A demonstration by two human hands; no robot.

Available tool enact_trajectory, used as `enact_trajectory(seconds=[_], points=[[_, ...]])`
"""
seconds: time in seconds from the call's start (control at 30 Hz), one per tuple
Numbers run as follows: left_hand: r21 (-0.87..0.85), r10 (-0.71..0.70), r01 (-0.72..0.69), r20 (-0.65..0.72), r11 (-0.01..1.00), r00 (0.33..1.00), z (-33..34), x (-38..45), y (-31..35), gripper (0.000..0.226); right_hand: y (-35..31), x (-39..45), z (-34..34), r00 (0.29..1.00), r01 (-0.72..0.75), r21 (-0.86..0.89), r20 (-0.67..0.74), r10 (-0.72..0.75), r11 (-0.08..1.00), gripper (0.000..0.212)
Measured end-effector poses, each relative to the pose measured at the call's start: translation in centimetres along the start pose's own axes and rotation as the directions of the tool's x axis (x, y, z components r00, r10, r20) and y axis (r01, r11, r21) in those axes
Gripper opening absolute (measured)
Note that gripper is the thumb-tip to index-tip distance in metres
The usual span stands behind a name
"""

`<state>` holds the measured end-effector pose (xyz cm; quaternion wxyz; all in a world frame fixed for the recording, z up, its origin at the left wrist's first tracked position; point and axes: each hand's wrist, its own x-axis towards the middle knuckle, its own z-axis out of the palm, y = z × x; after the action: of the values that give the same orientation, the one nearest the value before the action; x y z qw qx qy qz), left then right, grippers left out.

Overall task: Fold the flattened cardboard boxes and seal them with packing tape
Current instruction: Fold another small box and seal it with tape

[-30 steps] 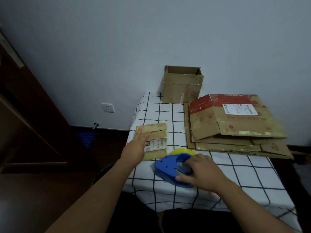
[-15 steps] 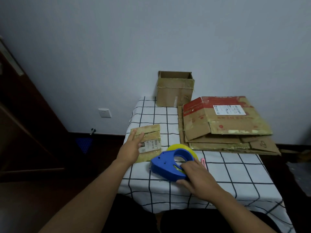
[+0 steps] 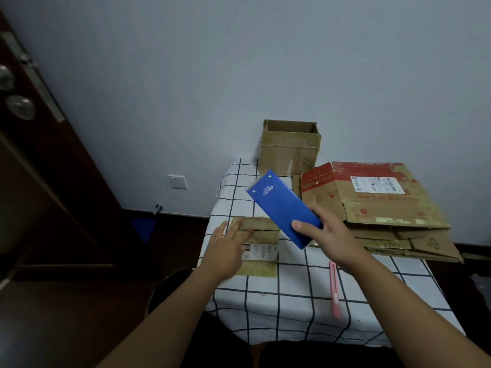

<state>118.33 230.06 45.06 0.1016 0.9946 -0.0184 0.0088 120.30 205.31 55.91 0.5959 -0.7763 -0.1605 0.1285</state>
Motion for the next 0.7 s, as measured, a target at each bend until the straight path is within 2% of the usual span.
enact_trajectory(seconds=[0.07, 0.17, 0.3, 0.4, 0.6, 0.7], points=[[0.07, 0.029, -0.027, -0.029, 0.997, 0.999, -0.1, -0.1, -0.1, 0.054, -0.6, 1.7, 1.0, 0.999, -0.031, 0.085, -0.031, 0.034, 0.996, 0.033], [0.018, 0.042, -0.041, -0.025, 0.999, 0.999, -0.3, -0.2, -0.2, 0.052, -1.1, 4.3, 2.5, 0.992, -0.07, 0.177, -0.09, 0.087, 0.982, 0.04], [-0.081, 0.033, -0.035, -0.025, 0.996, 0.999, -0.6, 0.2, -0.2, 0.047, 0.1, 6.8, 4.0, 0.981, -0.125, 0.24, -0.117, 0.157, 0.963, 0.02], [-0.144, 0.012, -0.017, -0.032, 0.989, 0.999, -0.7, 0.4, -0.5, 0.042, 1.4, 7.4, 4.3, 0.974, -0.161, 0.247, -0.118, 0.194, 0.956, 0.019], [-0.154, -0.027, 0.016, -0.07, 0.988, 0.997, -0.4, 1.1, -0.4, 0.042, 1.8, 7.2, 4.0, 0.986, -0.121, 0.314, -0.07, 0.15, 0.942, 0.049], [-0.166, -0.04, 0.027, -0.077, 0.986, 0.996, -0.1, 1.0, -0.3, 0.041, 1.6, 6.8, 3.5, 0.993, -0.068, 0.235, -0.077, 0.088, 0.97, 0.042]])
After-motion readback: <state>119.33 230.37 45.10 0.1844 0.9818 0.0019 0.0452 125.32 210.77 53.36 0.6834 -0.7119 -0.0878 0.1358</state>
